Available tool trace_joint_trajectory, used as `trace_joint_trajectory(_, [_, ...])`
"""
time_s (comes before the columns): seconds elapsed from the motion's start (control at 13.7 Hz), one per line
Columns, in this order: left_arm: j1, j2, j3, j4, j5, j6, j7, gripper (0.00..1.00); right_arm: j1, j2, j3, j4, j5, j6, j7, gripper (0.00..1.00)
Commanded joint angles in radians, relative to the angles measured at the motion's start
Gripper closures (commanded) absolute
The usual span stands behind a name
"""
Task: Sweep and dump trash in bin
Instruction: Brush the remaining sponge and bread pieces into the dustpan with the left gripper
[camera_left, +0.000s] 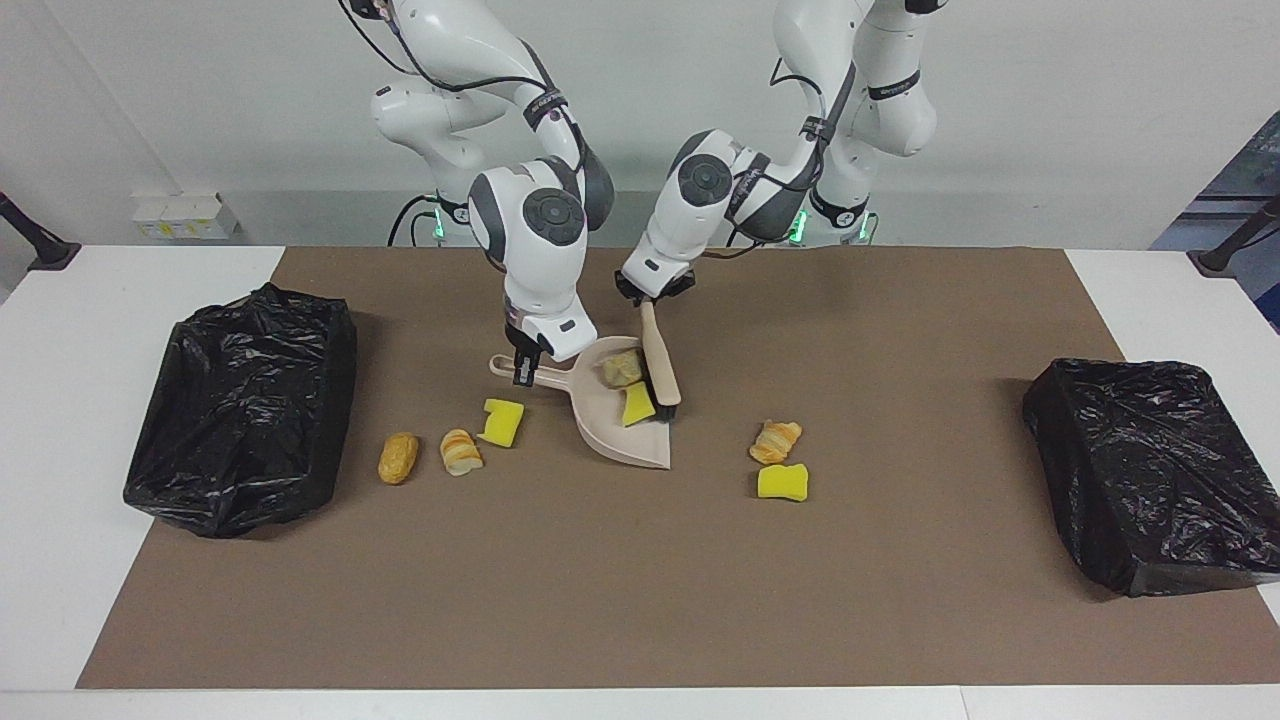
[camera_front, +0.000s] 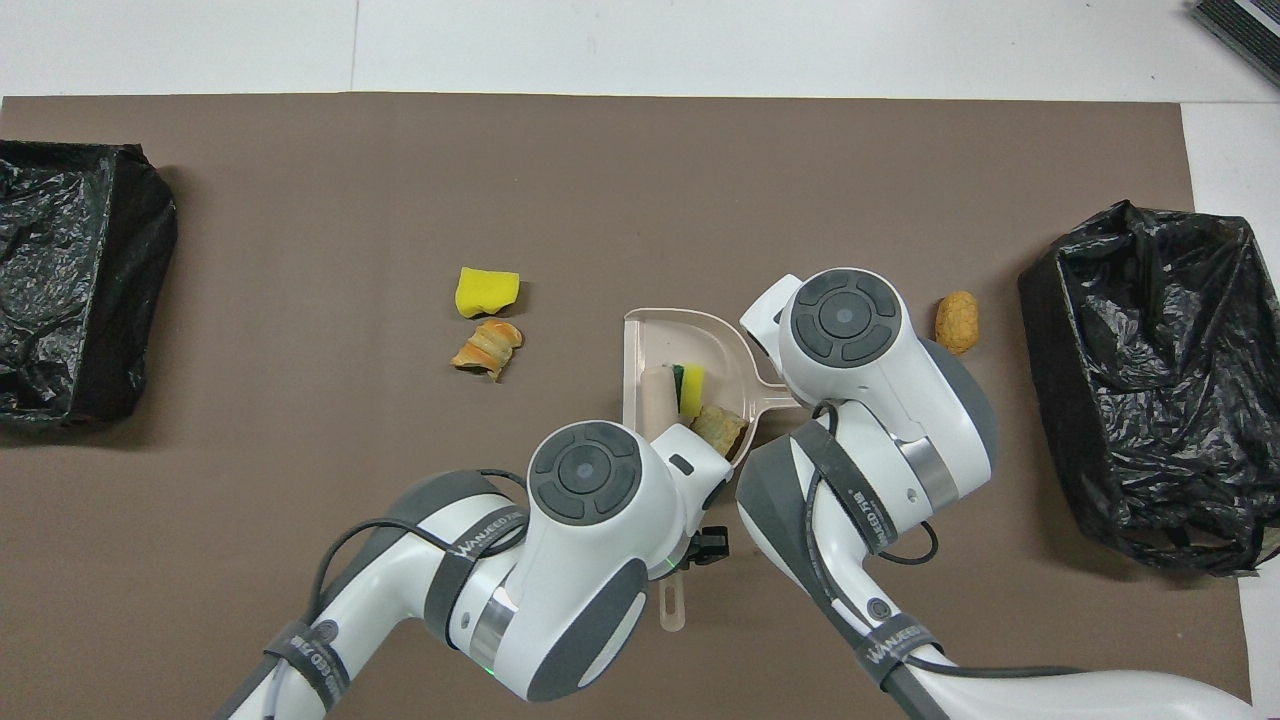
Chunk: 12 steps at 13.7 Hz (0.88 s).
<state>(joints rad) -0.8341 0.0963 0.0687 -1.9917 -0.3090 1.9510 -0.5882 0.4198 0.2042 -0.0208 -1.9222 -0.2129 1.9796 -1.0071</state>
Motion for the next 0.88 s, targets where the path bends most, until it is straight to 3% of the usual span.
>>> trace_joint_trajectory(0.0, [0.131, -0.049, 0.005, -0.009, 0.114, -0.075, 0.120, 1.00, -0.021, -0.025, 0.008, -0.035, 0.010, 0.030, -0.034, 1.00])
trace_joint_trajectory(0.36, [0.390, -0.006, 0.003, -0.007, 0.221, 0.031, 0.448, 1.00, -0.021, -0.023, 0.008, -0.049, 0.053, 0.085, -0.030, 1.00])
trace_joint_trajectory(0.58, [0.470, 0.061, 0.003, 0.011, 0.379, 0.040, 0.576, 1.00, -0.021, -0.023, 0.007, -0.049, 0.053, 0.085, -0.025, 1.00])
trace_joint_trajectory(0.8, [0.481, 0.138, 0.002, 0.076, 0.403, 0.016, 0.593, 1.00, -0.021, -0.023, 0.008, -0.049, 0.053, 0.085, -0.024, 1.00])
